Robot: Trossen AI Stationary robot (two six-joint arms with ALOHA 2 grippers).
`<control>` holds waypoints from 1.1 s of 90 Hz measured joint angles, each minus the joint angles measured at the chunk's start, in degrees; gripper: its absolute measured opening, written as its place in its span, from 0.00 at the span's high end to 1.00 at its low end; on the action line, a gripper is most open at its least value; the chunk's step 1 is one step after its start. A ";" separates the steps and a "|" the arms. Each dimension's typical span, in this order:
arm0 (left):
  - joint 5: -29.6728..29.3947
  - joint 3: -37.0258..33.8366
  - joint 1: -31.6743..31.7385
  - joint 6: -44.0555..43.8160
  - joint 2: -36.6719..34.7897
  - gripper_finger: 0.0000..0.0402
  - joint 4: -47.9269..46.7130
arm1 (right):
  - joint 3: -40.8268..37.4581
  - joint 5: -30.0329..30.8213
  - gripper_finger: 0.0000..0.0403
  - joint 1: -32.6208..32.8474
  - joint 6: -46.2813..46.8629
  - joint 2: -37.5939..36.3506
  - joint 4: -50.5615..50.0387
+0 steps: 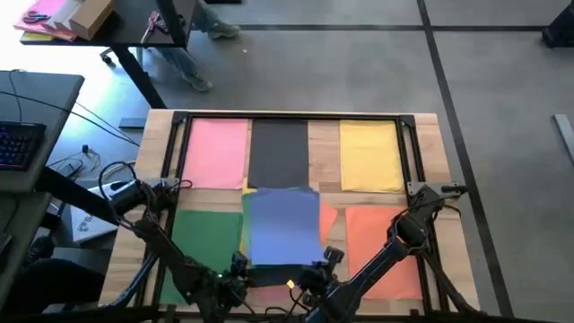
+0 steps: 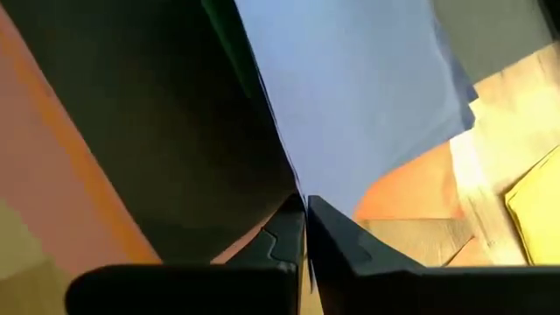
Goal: Organize paper
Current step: Stack the green color paper on top of the other green color paper
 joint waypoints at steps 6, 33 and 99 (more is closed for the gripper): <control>2.62 0.03 0.58 0.56 0.17 0.66 1.12 | 0.00 -0.68 1.00 0.01 0.01 0.00 -0.10; -10.46 1.22 -5.01 -7.09 -5.30 0.66 -6.42 | 0.02 -3.91 1.00 0.40 0.47 0.00 -0.44; -14.76 -0.70 -3.71 -11.94 -0.30 0.66 -0.65 | 0.02 -2.55 1.00 0.39 0.49 0.03 -0.33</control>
